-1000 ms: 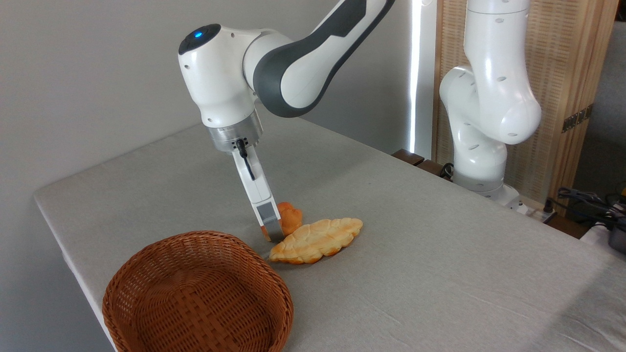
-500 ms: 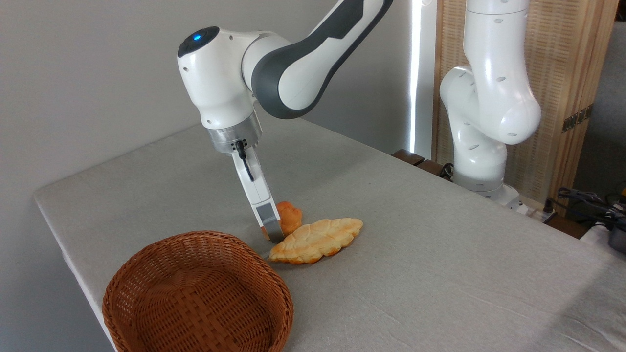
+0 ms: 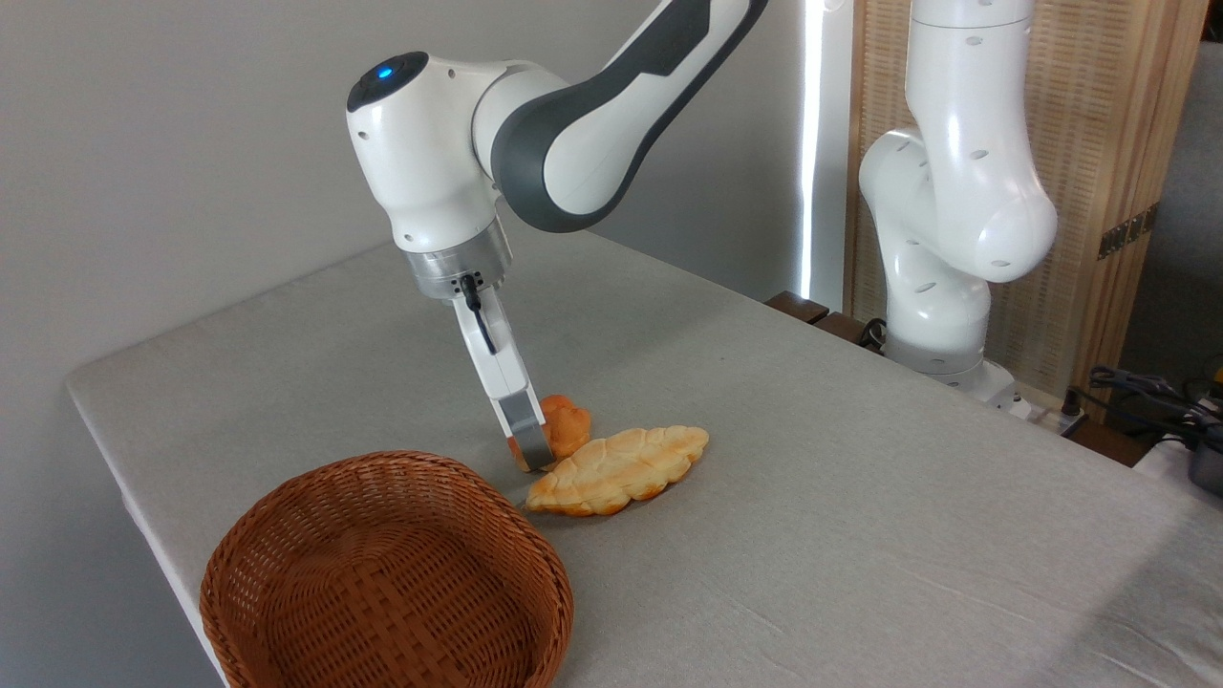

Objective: Put bread into the basket
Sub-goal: 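Lift the gripped orange roll up off the table, then carry the roll over the wicker basket and lower it inside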

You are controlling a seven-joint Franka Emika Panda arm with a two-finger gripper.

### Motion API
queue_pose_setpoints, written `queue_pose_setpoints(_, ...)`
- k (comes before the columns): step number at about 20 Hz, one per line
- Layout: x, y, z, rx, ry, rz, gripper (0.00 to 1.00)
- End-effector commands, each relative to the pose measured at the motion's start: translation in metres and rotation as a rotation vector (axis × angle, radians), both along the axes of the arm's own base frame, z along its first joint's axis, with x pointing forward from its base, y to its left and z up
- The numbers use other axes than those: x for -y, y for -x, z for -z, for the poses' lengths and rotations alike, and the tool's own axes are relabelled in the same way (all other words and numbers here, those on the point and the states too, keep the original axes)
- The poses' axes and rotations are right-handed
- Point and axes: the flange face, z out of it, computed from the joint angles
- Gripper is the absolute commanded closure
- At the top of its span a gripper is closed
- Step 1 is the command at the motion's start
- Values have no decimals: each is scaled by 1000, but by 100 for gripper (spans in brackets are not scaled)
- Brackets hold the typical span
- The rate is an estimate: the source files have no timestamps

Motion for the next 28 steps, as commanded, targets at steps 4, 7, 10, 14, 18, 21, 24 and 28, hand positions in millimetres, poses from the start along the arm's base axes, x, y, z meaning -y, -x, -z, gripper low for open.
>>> queue_pose_setpoints(4, -1, 1, -5, 7, -8, 8, 44)
queue_pose_setpoints(7, -2, 2, -18, 23, -1, 0, 43)
queue_pose_setpoints(10, -5, 5, -37, 44, 17, -9, 42)
queue_pose_setpoints(14, -7, -1, -69, 71, 34, -17, 40)
queue_pose_setpoints(18, -10, -11, -95, 113, 57, -60, 38)
queue_pose_setpoints(21, -18, -21, -113, 157, 87, -91, 37)
queue_pose_setpoints(24, -36, -36, -123, 226, 101, -130, 37)
queue_pose_setpoints(28, -47, -50, -127, 307, 131, -167, 37)
